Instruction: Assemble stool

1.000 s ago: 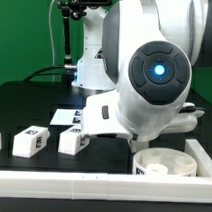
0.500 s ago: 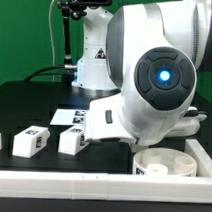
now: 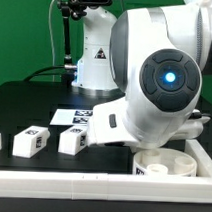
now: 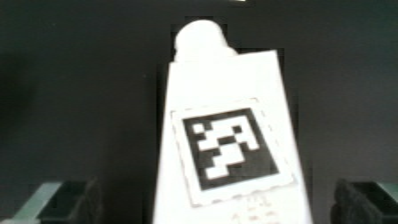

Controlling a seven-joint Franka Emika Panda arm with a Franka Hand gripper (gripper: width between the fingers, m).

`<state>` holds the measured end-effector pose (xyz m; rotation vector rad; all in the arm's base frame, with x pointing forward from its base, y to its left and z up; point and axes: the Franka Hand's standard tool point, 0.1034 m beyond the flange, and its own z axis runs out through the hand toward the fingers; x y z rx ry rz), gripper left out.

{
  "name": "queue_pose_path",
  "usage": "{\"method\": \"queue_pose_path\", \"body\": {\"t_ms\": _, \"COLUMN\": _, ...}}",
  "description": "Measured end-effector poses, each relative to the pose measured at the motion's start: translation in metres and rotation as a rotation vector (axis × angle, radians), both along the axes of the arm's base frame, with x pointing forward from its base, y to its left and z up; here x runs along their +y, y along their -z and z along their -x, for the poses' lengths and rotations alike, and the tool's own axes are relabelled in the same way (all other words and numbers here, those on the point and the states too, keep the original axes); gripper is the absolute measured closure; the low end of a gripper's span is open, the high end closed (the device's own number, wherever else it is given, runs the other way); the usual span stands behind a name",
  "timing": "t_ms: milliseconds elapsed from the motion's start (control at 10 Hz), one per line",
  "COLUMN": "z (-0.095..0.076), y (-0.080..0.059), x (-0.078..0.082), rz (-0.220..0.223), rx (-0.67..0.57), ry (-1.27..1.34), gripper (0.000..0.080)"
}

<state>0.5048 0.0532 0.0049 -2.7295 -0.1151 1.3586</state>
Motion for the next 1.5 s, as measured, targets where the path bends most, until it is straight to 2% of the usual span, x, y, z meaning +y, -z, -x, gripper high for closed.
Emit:
{"method": "queue_pose_path", "body": {"t_ms": 100, "z": 0.000, "y": 0.001, "x": 0.000, "rz": -0.002, "rx": -0.002, "ry": -0.002, "gripper": 0.0163}}
{"method": "queue_pose_path", "body": {"t_ms": 200, "z": 0.000, "y": 0.001, "x": 0.000, "rz": -0.007, "rx": -0.004, "ry": -0.005, "gripper": 0.0330}}
{"method": "queue_pose_path", "body": {"t_ms": 300, "z": 0.000, "y": 0.001, "x": 0.000, "rz": -0.014, "rx": -0.004, "ry": -0.010, "gripper": 0.0464}}
{"method": "queue_pose_path", "body": {"t_ms": 800, "z": 0.000, "y": 0.000, "x": 0.000, "rz": -0.025, "rx": -0.005, "ry": -0.017, "gripper": 0.0472}}
{"method": "queue_pose_path", "body": {"t_ms": 900, "z": -0.001, "y": -0.004, "x": 0.002, "rz": -0.024, "rx": -0.006, "ry": -0.015, "gripper": 0.0472}}
{"method": "queue_pose_path", "body": {"t_ms": 1000, "z": -0.002, "y": -0.014, "x": 0.005, "rz": -0.017, "rx": -0.001, "ry": -0.008, "gripper": 0.0472}}
{"method": "queue_pose_path", "body": {"t_ms": 1200, "z": -0.007, "y": -0.047, "x": 0.016, "rz": -0.016, "rx": 0.008, "ry": -0.002, "gripper": 0.0472}}
{"method": "queue_pose_path", "body": {"t_ms": 1300, "z": -0.012, "y": -0.057, "x": 0.017, "rz": -0.015, "rx": -0.008, "ry": 0.004, "gripper": 0.0471}}
{"method": "queue_pose_path", "body": {"t_ms": 1400, "z": -0.017, "y": -0.063, "x": 0.017, "rz": -0.014, "rx": -0.026, "ry": 0.017, "gripper": 0.0471}}
{"method": "queue_pose_path", "body": {"t_ms": 1500, "z": -0.021, "y": -0.060, "x": 0.017, "rz": -0.016, "rx": -0.063, "ry": 0.019, "gripper": 0.0471}}
